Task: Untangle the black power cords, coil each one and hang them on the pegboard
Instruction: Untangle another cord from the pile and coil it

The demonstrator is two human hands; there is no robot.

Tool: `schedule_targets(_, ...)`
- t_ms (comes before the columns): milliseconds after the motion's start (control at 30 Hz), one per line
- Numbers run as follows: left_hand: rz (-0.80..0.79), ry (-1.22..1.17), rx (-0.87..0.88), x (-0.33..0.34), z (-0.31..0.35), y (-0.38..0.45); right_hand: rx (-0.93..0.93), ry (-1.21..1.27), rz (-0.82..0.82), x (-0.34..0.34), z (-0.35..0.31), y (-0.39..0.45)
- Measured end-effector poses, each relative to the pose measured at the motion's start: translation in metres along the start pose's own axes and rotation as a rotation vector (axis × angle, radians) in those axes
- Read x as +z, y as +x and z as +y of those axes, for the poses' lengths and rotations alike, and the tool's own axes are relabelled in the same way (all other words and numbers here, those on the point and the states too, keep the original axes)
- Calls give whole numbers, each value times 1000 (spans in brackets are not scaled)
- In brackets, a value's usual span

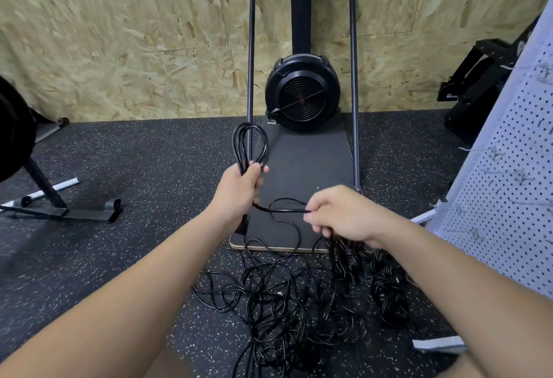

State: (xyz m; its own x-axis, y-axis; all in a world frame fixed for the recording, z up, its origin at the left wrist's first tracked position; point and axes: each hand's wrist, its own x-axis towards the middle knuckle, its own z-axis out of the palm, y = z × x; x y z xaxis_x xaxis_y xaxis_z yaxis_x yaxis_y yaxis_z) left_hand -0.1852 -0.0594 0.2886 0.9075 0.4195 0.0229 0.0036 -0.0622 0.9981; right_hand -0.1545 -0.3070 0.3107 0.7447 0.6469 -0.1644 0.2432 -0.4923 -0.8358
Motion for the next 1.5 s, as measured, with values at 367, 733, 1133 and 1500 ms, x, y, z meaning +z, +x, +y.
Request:
schedule_targets(367, -348, -54, -278, 41, 16, -62, -76, 80, 406, 12, -26, 9)
schedule_targets(733, -247, -210, -328, 37, 16, -52, 37, 79, 98, 1, 5, 14)
schedule_targets(1133, -191, -294, -261, 19, 21, -33, 124, -90, 10, 11, 34, 21)
schedule_targets(1500, -470, 107, -41, 17, 12, -49, -110, 439, 460, -1, -42, -3)
